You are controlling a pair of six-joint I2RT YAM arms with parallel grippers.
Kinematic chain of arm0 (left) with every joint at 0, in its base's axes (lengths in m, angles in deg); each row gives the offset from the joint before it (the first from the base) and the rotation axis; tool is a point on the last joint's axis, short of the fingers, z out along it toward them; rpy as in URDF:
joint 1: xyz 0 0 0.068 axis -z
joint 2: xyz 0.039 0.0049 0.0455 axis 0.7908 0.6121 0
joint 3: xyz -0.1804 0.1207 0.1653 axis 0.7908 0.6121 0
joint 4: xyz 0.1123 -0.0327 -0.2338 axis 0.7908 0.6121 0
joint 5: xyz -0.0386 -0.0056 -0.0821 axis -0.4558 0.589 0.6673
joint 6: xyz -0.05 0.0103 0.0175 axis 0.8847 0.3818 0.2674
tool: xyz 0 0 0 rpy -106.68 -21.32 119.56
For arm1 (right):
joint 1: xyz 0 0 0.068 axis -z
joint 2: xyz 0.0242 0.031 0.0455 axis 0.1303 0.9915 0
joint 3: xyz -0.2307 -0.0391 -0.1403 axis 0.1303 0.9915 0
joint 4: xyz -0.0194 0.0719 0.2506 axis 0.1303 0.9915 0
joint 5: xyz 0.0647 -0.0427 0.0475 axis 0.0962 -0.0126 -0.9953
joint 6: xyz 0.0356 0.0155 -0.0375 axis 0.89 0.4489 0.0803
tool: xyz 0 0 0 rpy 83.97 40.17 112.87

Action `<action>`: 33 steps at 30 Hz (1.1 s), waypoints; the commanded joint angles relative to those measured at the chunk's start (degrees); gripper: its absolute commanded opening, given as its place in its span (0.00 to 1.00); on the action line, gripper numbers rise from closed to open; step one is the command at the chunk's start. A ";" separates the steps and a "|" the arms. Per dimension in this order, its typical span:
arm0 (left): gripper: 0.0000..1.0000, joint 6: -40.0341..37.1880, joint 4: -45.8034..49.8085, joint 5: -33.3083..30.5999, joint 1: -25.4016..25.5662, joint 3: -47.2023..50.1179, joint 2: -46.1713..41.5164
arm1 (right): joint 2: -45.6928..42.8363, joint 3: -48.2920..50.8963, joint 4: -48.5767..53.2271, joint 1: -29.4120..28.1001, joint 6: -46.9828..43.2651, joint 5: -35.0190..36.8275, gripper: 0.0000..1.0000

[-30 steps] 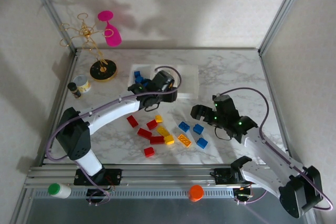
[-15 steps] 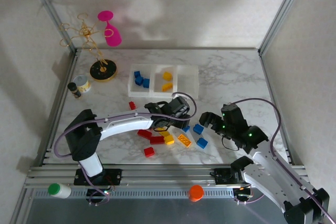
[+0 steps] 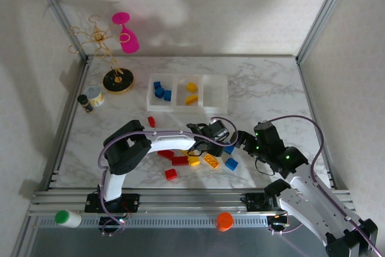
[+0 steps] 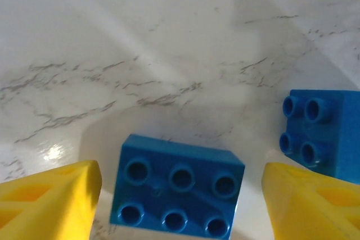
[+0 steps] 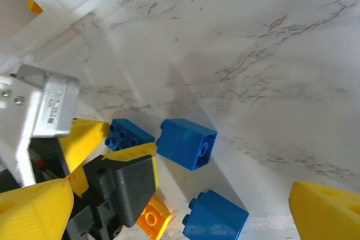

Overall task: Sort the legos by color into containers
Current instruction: Pick up the lego from the middle-left of the table, then place the lego in the container.

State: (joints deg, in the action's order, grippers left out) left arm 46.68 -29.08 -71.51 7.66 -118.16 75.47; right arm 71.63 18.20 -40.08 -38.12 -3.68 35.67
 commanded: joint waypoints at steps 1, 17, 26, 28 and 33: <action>0.70 -1.02 1.12 -2.13 0.47 -2.32 1.94 | -0.13 0.01 -0.21 0.11 -0.37 1.04 0.99; 0.47 0.96 1.90 -6.21 -0.13 0.06 -4.02 | -0.66 0.23 -2.34 0.15 -1.86 1.09 0.99; 0.47 2.77 3.82 -12.79 -4.77 1.86 -15.64 | 1.51 -3.04 -7.77 0.21 -6.90 -2.74 0.99; 0.46 3.27 4.71 -14.02 -7.28 2.04 -18.21 | 2.61 -3.87 -9.52 0.07 -7.48 -3.82 0.98; 0.44 4.76 5.71 -17.59 -14.51 1.78 -22.63 | 5.20 -3.87 -16.78 0.13 -8.99 -8.68 0.99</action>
State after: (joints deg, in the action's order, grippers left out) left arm 49.60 -26.15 -84.36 -3.66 -117.04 55.05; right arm 76.00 15.65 -51.12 -38.09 -10.49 30.75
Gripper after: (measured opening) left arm 0.487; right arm 0.986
